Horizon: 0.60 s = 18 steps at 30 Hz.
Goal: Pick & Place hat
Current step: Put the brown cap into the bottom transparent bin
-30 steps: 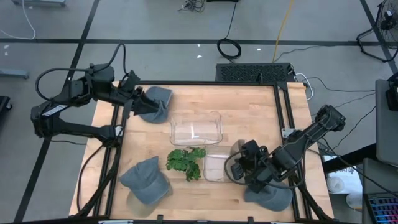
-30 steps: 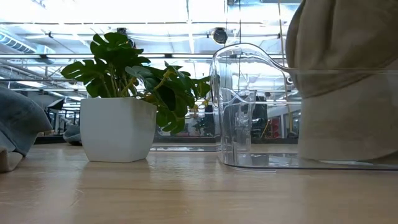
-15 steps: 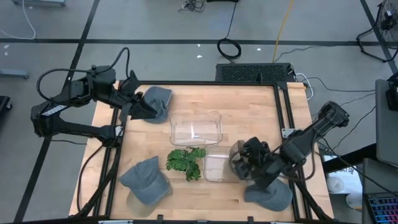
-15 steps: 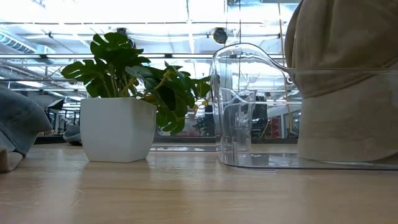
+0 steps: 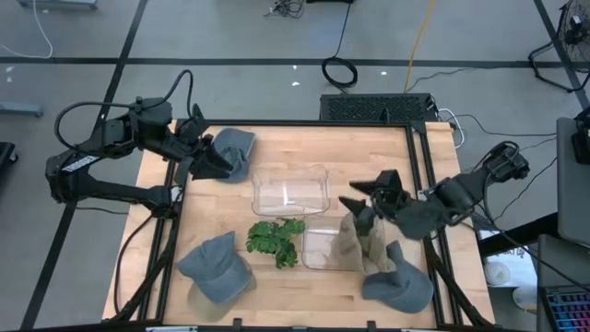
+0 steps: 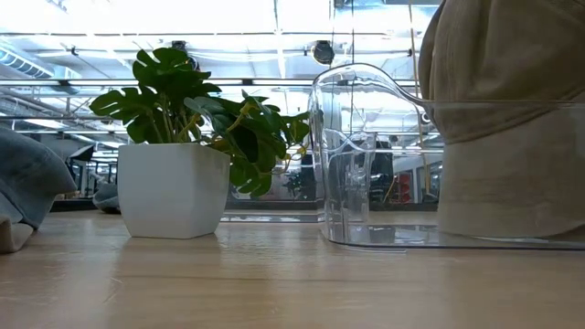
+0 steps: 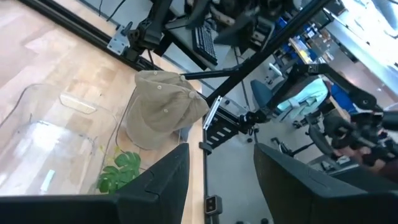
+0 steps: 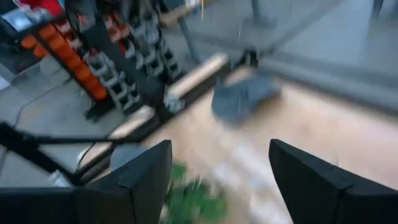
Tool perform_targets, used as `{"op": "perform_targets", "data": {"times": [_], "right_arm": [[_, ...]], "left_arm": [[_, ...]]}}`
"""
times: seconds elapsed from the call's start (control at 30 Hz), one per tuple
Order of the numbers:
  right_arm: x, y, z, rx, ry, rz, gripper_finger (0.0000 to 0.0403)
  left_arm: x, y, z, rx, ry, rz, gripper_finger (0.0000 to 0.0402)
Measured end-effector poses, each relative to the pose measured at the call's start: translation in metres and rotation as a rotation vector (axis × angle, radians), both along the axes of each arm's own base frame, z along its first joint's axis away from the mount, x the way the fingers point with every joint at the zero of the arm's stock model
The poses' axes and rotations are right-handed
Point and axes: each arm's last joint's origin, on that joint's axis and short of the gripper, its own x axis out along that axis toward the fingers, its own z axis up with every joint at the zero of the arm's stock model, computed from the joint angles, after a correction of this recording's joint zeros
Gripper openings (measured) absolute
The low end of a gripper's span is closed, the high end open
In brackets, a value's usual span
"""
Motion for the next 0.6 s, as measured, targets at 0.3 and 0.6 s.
{"op": "perform_targets", "data": {"times": [0.3, 0.6], "right_arm": [[0.033, -0.030, 0.028, -0.379, -0.054, -0.053, 0.0260], [0.061, -0.063, 0.015, -0.409, -0.084, 0.041, 0.0258]], "left_arm": [[0.000, 0.000, 0.000, 0.041, -0.014, -0.011, 0.0186], [0.008, -0.009, -0.003, 0.010, 0.012, -0.077, 0.0187]]}}
